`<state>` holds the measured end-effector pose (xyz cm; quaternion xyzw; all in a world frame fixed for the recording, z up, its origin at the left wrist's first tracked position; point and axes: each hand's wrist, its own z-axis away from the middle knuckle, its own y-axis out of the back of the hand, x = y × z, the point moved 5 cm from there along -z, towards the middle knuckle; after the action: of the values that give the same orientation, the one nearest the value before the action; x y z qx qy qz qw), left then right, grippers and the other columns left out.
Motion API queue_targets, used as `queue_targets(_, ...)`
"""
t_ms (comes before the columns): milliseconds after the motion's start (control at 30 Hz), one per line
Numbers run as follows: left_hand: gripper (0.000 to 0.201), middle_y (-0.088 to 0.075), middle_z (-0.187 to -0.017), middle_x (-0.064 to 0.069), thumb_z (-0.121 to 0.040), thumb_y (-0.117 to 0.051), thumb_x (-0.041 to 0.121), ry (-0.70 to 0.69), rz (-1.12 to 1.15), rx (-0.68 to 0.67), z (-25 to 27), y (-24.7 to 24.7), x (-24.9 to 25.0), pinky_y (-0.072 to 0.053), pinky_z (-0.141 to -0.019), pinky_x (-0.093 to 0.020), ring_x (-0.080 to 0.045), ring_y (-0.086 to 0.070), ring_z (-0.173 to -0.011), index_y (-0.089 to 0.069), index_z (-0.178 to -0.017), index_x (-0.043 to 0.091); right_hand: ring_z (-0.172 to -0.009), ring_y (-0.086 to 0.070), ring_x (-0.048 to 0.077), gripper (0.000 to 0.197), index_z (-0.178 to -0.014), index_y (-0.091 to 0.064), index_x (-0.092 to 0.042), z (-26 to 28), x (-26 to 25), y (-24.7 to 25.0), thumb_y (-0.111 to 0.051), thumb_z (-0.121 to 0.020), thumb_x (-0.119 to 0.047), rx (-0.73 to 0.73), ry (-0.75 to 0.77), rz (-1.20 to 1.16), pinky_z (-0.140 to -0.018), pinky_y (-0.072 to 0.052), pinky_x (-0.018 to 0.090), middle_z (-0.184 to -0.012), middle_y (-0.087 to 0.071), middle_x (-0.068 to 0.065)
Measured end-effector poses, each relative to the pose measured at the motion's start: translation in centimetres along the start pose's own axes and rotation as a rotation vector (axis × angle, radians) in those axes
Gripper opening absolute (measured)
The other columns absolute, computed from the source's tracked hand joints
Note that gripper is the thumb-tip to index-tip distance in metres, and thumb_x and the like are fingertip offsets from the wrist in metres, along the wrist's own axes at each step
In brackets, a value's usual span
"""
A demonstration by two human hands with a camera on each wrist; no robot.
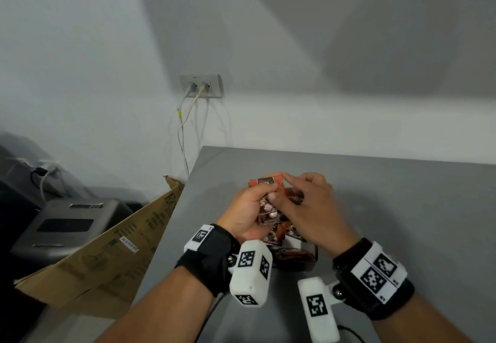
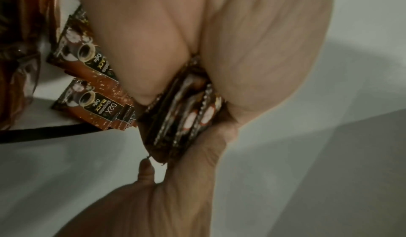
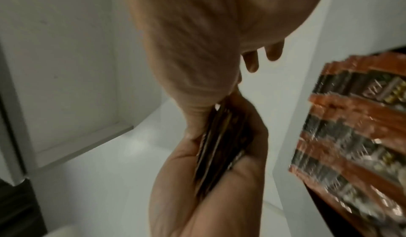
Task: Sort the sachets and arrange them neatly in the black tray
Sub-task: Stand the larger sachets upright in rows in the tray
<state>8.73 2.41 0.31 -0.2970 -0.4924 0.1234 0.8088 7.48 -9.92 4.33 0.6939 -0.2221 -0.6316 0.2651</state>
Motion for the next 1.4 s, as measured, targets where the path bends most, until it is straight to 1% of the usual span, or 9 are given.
queue_targets(167, 0.044, -0.064, -0.102, -0.024, -0.079, -0.058, -0.004, -0.038, 0.040, -0.050, 0.3, -0.5, 0.6, -0.058, -0.072, -0.039, -0.032, -0.069, -0.083, -0.061, -0.122, 0.006, -0.138, -0.026, -0.006, 0.113, -0.151, -0.030, -0.038, -0.1, -1.4, 0.4, -0.090, -0.057, -0.053, -0.298, 0.289, 0.139, -0.116, -0.023, 0.022, -0.148, -0.029, -0.027)
queue_targets(300, 0.082, -0.067, -0.102, -0.019, -0.063, -0.054, -0.010, -0.056, 0.089, -0.109, 0.3, -0.9, 0.5, -0.054, -0.075, -0.040, -0.030, -0.071, -0.082, -0.051, -0.137, 0.027, -0.117, -0.055, 0.003, 0.086, -0.139, -0.044, -0.043, -0.8, -1.3, -0.4, -0.083, -0.062, -0.038, -0.294, 0.382, 0.208, -0.100, -0.047, 0.035, -0.128, -0.056, -0.021)
queue_targets(433, 0.092, -0.068, -0.098, -0.018, -0.061, -0.052, -0.012, -0.081, 0.095, -0.089, 0.4, -0.7, 0.5, -0.057, -0.070, -0.037, -0.029, -0.071, -0.082, -0.046, -0.143, 0.029, -0.116, -0.053, 0.002, 0.084, -0.136, -0.047, -0.037, -0.7, -1.9, -0.7, -0.085, -0.062, -0.030, -0.311, 0.415, 0.153, -0.100, -0.045, 0.028, -0.128, -0.056, -0.018)
queue_targets(700, 0.031, -0.058, -0.084, -0.017, -0.066, -0.050, -0.007, -0.068, 0.008, -0.031, 0.5, -0.5, 1.1, -0.054, -0.062, -0.029, -0.023, -0.065, -0.071, -0.059, -0.095, 0.004, -0.123, -0.044, 0.003, 0.082, -0.137, -0.045, -0.038, -1.3, -2.3, -1.7, -0.081, -0.065, -0.025, -0.304, 0.407, 0.178, -0.105, -0.041, 0.026, -0.133, -0.047, -0.019)
queue_targets(800, 0.045, -0.062, -0.091, -0.023, -0.070, -0.053, -0.012, -0.111, -0.053, -0.027, 0.6, 0.0, 1.4, -0.058, -0.066, -0.033, -0.028, -0.068, -0.078, -0.058, -0.113, -0.002, -0.126, -0.042, 0.001, 0.091, -0.144, -0.039, -0.036, -1.3, -2.2, -1.0, -0.085, -0.065, -0.037, -0.332, 0.315, 0.088, -0.108, -0.039, 0.023, -0.137, -0.041, -0.019)
queue_targets(900, 0.062, -0.068, -0.110, -0.024, -0.077, -0.054, -0.019, -0.161, -0.106, -0.063, 0.7, 0.3, 1.9, -0.060, -0.076, -0.039, -0.032, -0.070, -0.091, -0.053, -0.134, 0.004, -0.117, -0.051, 0.002, 0.065, -0.142, -0.050, -0.029, -2.0, -2.2, 0.6, -0.072, -0.082, -0.039, -0.239, 0.228, -0.046, -0.106, -0.046, 0.033, -0.132, -0.050, -0.014)
queue_targets(1000, 0.067, -0.066, -0.112, -0.029, -0.072, -0.062, -0.020, -0.212, -0.208, -0.049, 0.3, 0.5, 2.2, -0.058, -0.082, -0.045, -0.035, -0.069, -0.090, -0.054, -0.133, 0.004, -0.098, -0.066, 0.007, 0.030, -0.120, -0.068, -0.037, -2.9, -1.7, 1.7, -0.063, -0.093, -0.024, -0.198, 0.129, -0.126, -0.091, -0.054, 0.032, -0.110, -0.069, -0.015)
queue_targets(1200, 0.058, -0.071, -0.098, -0.020, -0.072, -0.079, -0.007, -0.238, -0.358, 0.128, -0.2, 1.2, 2.4, -0.055, -0.083, -0.047, -0.027, -0.069, -0.076, -0.059, -0.123, 0.012, -0.078, -0.069, 0.010, 0.014, -0.088, -0.074, -0.025, -3.8, 0.3, 2.8, -0.069, -0.088, -0.012, -0.083, 0.061, -0.126, -0.077, -0.057, 0.030, -0.084, -0.074, -0.006)
queue_targets(1400, 0.039, -0.067, -0.092, -0.013, -0.088, -0.062, -0.006, -0.222, -0.348, 0.335, -0.3, 4.2, 2.6, -0.052, -0.063, -0.030, -0.021, -0.061, -0.067, -0.055, -0.123, 0.009, -0.075, -0.058, -0.002, 0.015, -0.088, -0.069, -0.025, -3.5, 5.6, 2.6, -0.064, -0.090, -0.011, -0.068, -0.038, 0.213, -0.060, -0.040, 0.010, -0.087, -0.067, -0.009)
